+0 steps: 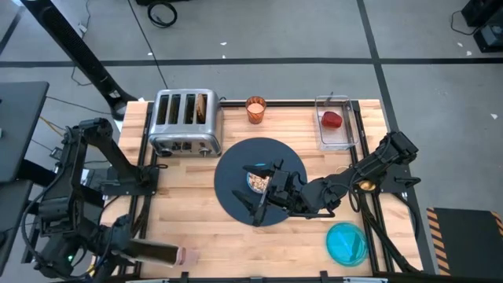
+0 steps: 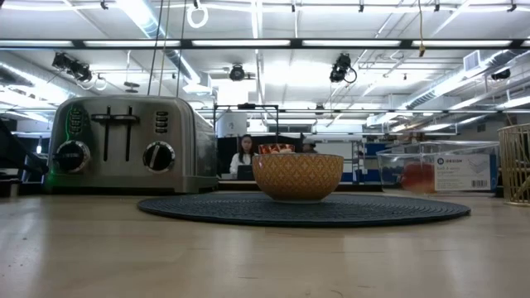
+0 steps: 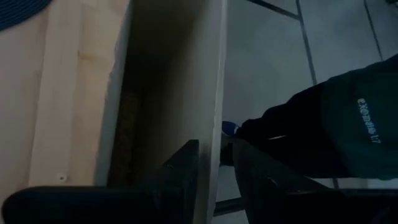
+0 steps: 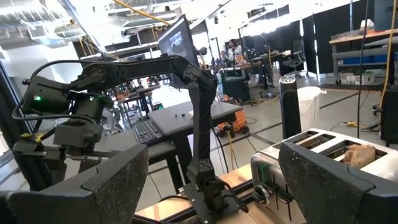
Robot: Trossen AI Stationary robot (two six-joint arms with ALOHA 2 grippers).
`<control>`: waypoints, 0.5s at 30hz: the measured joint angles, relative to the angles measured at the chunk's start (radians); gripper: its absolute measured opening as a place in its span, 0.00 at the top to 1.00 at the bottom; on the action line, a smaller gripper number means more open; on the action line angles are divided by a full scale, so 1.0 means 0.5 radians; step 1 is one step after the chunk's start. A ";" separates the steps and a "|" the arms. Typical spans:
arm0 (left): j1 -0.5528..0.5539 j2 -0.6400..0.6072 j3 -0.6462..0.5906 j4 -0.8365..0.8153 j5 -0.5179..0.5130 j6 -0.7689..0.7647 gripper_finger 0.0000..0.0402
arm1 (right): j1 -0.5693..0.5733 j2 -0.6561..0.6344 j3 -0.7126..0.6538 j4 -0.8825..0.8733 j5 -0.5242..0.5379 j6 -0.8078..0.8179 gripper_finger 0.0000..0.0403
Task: Arrange a breakfast setting
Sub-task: Put the orange cup of milk on the blue table mat to the top right of the blue bowl
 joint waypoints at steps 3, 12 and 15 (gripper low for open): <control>0.000 -0.001 0.000 0.045 -0.025 0.046 0.71 | 0.000 0.000 0.000 -0.001 0.000 0.000 0.10; 0.000 -0.001 0.000 0.048 -0.098 0.111 0.60 | 0.000 0.000 0.000 -0.001 -0.001 -0.015 0.10; 0.000 -0.003 0.000 0.069 -0.096 0.174 0.58 | 0.000 0.000 0.000 -0.001 -0.001 -0.015 0.10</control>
